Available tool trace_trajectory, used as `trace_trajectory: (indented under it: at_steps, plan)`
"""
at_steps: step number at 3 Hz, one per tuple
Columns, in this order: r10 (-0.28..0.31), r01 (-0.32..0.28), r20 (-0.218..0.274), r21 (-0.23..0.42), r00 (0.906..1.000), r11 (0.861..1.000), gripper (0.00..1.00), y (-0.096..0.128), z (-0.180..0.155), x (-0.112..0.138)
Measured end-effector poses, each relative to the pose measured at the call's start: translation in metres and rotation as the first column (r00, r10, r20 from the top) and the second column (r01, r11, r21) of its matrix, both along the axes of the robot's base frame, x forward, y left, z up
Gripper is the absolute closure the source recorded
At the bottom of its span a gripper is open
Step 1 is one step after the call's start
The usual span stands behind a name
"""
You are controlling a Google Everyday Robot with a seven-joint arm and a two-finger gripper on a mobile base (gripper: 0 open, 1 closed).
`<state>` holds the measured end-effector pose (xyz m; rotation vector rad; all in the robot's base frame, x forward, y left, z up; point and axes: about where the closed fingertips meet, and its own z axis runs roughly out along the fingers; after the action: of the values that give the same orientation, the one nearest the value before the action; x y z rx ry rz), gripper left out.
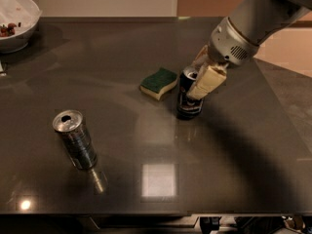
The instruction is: Move pepsi can near sponge
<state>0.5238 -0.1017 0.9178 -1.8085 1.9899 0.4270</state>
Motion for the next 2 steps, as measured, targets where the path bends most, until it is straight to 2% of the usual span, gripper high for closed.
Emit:
trace_trajectory:
  at_steps: [1,2]
  plan:
    - [-0.009,0.009,-0.008,0.004,0.9999,1.000,1.00,0.012,-0.008,0.024]
    - [-0.016,0.016,-0.010,-0.009,0.9998,1.000,0.83,0.019,-0.016,0.041]
